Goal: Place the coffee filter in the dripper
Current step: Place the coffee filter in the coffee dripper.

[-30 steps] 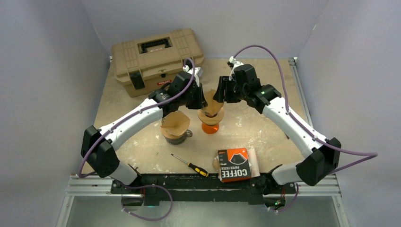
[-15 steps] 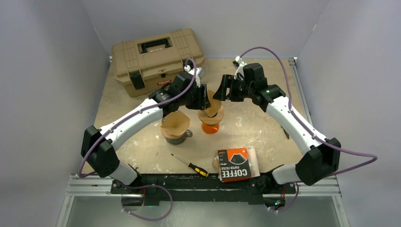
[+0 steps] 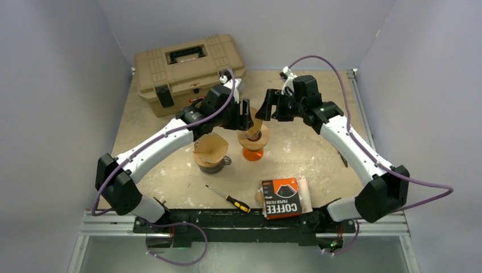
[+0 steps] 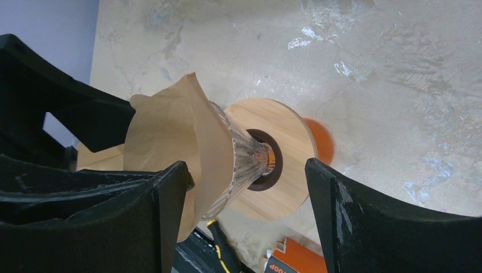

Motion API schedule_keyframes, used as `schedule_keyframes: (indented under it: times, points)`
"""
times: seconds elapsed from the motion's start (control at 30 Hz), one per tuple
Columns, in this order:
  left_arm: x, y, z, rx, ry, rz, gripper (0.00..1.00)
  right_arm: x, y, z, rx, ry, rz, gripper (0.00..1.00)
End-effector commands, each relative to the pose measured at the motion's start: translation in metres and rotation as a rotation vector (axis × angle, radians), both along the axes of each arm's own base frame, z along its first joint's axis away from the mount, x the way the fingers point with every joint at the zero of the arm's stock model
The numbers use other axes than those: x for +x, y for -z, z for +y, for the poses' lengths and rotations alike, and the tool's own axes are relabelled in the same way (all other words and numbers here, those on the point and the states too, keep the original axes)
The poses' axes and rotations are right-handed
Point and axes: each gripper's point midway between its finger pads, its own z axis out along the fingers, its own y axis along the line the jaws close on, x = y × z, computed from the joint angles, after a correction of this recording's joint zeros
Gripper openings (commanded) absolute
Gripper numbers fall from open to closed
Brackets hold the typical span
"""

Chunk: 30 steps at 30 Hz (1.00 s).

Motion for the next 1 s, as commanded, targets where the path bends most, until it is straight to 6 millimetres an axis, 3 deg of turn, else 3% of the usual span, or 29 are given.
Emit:
schedule_keyframes:
  times: [0.0,0.17,0.37,0.7,0.97]
  points:
    - [0.008,-0.045,0.009,-0.033,-0.026,-0.117,0.65,0.011,-0.006,-0.002,-0.021,0.010,-0.050,0.79]
    - [0.008,-0.049,0.018,-0.005,-0.043,-0.131,0.68,0.014,0.002,-0.001,-0.043,-0.009,-0.042,0.78]
    - [0.010,-0.036,0.029,0.055,-0.059,-0.110,0.70,0.015,0.010,0.001,-0.051,-0.016,-0.028,0.77]
    - [0.010,-0.007,0.022,0.085,-0.027,-0.032,0.68,0.015,0.026,0.008,-0.115,-0.015,-0.002,0.72]
    - [0.010,0.002,0.019,0.085,-0.020,-0.018,0.65,0.017,0.041,0.009,-0.165,0.002,0.019,0.60]
